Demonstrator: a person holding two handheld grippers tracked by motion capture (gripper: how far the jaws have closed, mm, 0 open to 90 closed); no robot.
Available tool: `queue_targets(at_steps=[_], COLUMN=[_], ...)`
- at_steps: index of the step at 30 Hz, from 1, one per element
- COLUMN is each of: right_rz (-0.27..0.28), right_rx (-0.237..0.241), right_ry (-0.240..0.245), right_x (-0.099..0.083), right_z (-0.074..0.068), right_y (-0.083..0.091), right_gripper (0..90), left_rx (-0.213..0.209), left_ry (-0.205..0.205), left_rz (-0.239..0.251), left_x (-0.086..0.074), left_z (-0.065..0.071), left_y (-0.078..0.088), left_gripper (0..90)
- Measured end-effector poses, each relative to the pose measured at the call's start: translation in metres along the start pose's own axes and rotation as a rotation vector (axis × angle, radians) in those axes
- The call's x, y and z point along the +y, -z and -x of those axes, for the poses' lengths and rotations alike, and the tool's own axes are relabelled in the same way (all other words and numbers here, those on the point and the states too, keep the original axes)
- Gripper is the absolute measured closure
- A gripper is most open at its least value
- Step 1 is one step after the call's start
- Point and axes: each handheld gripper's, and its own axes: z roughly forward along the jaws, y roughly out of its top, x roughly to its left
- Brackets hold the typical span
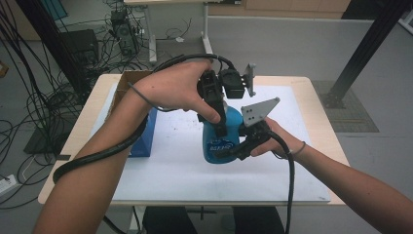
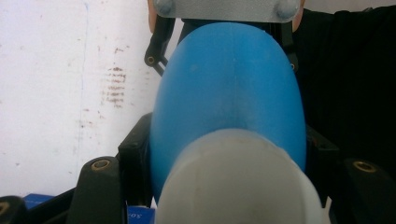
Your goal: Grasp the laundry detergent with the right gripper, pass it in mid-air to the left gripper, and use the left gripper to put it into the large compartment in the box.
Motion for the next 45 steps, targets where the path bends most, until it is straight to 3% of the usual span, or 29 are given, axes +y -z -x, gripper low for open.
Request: queue_targets(at_steps=[45], right_rz=[0.008], right_rx=[-0.001], right_ry=[-0.006], right_x=[-0.0015], right_z=[0.0019], right_y=[0.0000], right_gripper=[41.4], left_rx=[-0.002], left_ry=[-0.003], left_rz=[0.003], left_x=[0.0013], left_z=[-0.0026], left_y=[-0.0014], left_gripper=[37.3])
